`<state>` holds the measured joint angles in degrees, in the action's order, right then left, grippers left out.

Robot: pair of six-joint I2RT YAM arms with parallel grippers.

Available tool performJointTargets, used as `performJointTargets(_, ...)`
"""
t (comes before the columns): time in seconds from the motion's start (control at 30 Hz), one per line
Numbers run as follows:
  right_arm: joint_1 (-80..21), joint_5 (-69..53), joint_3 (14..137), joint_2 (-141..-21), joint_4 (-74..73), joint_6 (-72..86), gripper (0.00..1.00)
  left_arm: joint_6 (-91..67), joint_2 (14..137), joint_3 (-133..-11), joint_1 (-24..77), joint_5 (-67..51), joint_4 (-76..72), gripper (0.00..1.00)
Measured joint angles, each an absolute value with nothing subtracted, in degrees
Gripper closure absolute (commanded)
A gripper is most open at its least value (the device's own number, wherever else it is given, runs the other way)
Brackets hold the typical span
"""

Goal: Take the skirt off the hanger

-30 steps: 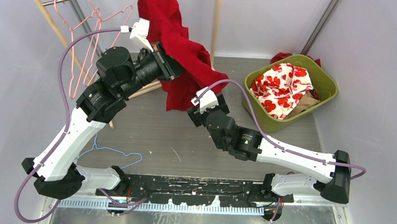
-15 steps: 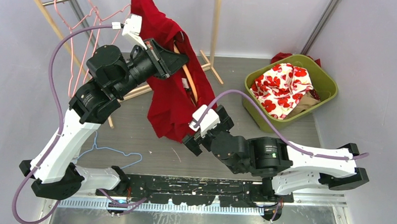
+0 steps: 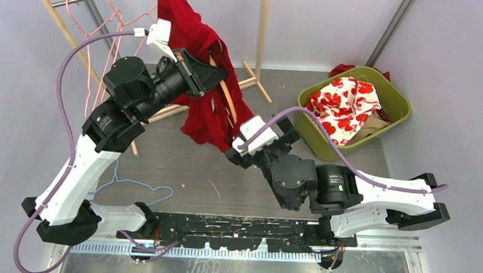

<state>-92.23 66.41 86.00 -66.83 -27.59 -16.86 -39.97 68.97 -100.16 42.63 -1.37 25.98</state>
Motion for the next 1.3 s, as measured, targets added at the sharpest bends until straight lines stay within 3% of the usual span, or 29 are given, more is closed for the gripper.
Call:
performJointTargets(0.3, -79.31, 66.52, 89.36, -68.34, -19.90, -22.09, 0.02, -41.65, 65.52, -96.31, 42.63, -5.74, 26.13, 1.00)
performJointTargets(0.8, -78.83, 60.18, 97.95, -76.53, -18.11, -26.57, 0.03, -42.83, 64.60, -90.19, 42.37, -14.81, 33.69, 1.00)
performJointTargets(0.97, -77.14, 59.24, 95.94, -75.75, -17.19, -26.44, 0.09, -42.81, 64.60, -90.19, 42.37, -18.22, 35.16, 1.00)
performJointTargets(1.07, -75.75, 58.52, 93.17, -74.46, -17.17, -26.09, 0.24, -42.68, 64.60, -90.21, 42.37, -21.54, 35.97, 1.00)
performJointTargets(1.13, -74.98, 57.84, 91.55, -73.60, -17.17, -25.54, 0.50, -42.22, 64.62, -90.32, 42.37, -24.47, 36.75, 1.00)
performJointTargets(1.2, -74.32, 56.88, 90.11, -72.71, -17.30, -25.02, 0.82, -41.43, 64.60, -90.32, 42.37, -27.29, 37.17, 1.00)
performJointTargets(1.3, -74.00, 55.72, 89.27, -71.83, -17.52, -24.27, 0.93, -39.53, 63.88, -90.00, 42.35, -29.98, 37.47, 1.00)
